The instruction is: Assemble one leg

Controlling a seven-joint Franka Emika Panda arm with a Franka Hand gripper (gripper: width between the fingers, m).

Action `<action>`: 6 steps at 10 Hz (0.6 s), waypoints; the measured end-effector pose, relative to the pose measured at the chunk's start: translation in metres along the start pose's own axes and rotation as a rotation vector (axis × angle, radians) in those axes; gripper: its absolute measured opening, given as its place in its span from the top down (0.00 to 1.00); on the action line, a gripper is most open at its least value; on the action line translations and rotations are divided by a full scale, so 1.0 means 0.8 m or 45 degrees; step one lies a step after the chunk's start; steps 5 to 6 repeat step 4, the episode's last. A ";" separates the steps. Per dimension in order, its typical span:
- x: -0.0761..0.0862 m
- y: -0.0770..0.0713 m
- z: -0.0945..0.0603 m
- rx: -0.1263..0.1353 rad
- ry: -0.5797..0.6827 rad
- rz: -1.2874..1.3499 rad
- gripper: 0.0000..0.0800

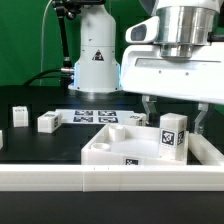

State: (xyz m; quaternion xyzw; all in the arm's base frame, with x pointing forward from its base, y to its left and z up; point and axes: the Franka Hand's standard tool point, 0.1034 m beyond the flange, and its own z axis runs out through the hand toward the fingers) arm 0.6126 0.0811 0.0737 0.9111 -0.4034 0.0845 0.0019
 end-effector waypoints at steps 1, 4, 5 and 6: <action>0.000 0.000 0.000 0.000 0.000 0.000 0.20; 0.000 0.000 0.000 0.000 0.000 0.000 0.19; 0.000 0.000 0.000 0.000 0.000 0.000 0.19; 0.000 0.000 0.000 0.000 0.000 0.000 0.19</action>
Offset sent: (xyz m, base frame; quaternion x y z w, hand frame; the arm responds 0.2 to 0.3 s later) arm 0.0000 0.0000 0.0000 0.0000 0.0000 0.0000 1.0000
